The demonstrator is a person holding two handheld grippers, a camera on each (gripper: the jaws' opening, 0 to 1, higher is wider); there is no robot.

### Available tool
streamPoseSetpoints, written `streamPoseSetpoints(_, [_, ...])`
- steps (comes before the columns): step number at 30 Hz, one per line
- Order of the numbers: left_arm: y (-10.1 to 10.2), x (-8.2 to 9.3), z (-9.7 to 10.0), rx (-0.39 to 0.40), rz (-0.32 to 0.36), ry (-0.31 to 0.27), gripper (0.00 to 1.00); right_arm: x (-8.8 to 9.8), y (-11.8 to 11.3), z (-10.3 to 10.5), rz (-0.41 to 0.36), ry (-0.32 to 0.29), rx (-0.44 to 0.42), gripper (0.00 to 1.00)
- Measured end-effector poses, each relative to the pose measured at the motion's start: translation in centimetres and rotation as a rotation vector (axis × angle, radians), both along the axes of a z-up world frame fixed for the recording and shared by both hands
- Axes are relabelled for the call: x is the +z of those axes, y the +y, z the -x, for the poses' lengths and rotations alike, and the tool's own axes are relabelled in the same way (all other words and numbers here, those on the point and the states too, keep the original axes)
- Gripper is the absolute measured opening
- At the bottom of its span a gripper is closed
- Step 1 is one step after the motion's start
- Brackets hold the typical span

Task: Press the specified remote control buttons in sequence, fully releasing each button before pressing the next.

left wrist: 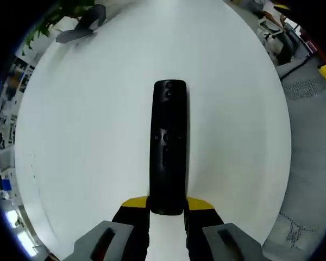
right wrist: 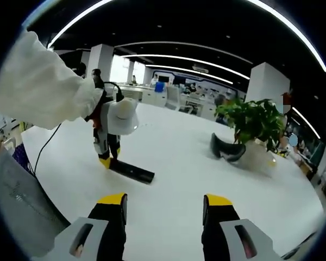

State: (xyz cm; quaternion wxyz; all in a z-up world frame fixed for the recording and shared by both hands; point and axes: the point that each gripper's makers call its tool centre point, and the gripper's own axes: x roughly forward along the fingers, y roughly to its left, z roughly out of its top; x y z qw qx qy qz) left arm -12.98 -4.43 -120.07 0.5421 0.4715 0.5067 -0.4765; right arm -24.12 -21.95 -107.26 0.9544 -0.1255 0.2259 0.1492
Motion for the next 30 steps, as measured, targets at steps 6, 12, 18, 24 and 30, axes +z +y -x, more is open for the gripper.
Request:
streamPoseSetpoints(6, [0.1,0.0,1.0,0.004,0.024,0.001,0.23,0.0,0.1,0.1,-0.001,0.002,0.005,0.54])
streamPoseSetpoints(12, [0.0,0.0,1.8,-0.003,0.056,0.002,0.23,0.0,0.3,0.1,0.001,0.002,0.015,0.53])
streamPoseSetpoints(18, [0.0,0.0,2.9,-0.017,0.036,0.003,0.23,-0.1,0.4,0.2,0.007,0.005,0.024,0.51])
streamPoseSetpoints(24, [0.0,0.1,3.6,-0.024,0.042,0.004,0.23,-0.1,0.3,0.2,0.000,0.010,0.024,0.51])
streamPoseSetpoints(30, [0.1,0.1,4.6,-0.043,0.043,0.008,0.23,-0.2,0.4,0.2,-0.007,0.015,0.026,0.49])
